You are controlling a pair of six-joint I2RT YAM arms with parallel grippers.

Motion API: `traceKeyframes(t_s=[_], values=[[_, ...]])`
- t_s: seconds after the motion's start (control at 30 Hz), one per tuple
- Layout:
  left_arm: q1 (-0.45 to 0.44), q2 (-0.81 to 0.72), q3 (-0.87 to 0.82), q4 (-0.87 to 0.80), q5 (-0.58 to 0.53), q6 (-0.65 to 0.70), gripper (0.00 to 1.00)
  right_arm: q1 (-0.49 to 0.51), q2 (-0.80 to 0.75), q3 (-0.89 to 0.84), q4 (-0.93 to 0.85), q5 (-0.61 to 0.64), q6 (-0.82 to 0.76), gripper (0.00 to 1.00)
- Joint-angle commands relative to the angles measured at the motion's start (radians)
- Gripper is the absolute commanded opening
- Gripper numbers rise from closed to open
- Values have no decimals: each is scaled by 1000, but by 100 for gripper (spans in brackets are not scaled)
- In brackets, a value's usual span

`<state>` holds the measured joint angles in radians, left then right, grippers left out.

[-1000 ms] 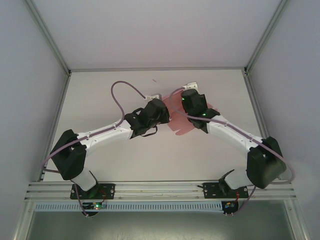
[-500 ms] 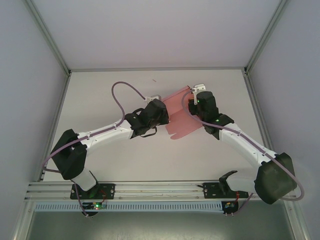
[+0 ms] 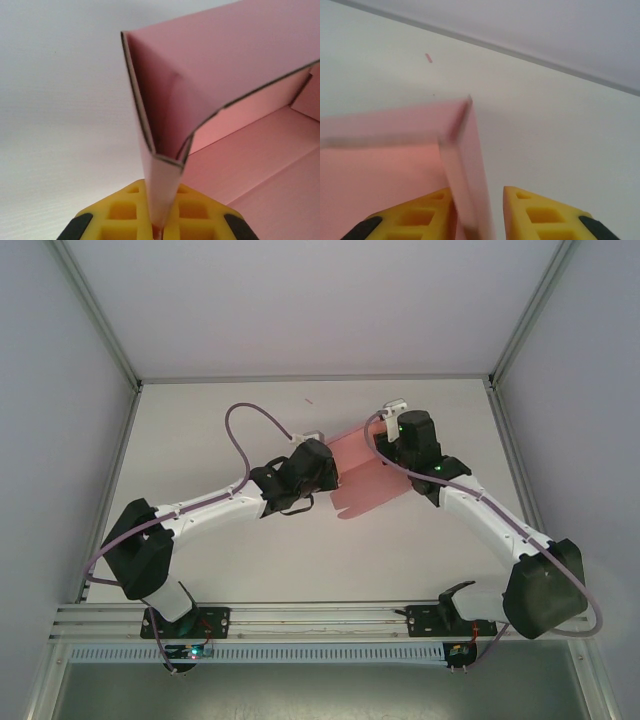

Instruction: Assemble paper box

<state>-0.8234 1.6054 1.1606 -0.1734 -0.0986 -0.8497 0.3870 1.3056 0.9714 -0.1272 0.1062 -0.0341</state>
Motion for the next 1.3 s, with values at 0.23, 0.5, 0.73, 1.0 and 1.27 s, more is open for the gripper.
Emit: traceKeyframes(t_s=[0.23, 0.5, 0.73, 1.0, 1.27], values=[[-29, -42, -3, -96, -43, 44, 0, -29, 40, 105, -150, -76, -62, 24], [-14, -59, 1, -132, -128, 0, 0, -14, -4, 62, -250, -86, -67, 29], [-5, -89, -13, -120, -145, -7, 0, -18, 22, 53, -276, -195, -44, 29], [7, -110, -29, -111, -148, -6, 0, -20, 22, 20, -265, -245, -16, 26], [8, -64, -11, -90, -59, 37, 0, -24, -27, 29, -202, -163, 25, 35]])
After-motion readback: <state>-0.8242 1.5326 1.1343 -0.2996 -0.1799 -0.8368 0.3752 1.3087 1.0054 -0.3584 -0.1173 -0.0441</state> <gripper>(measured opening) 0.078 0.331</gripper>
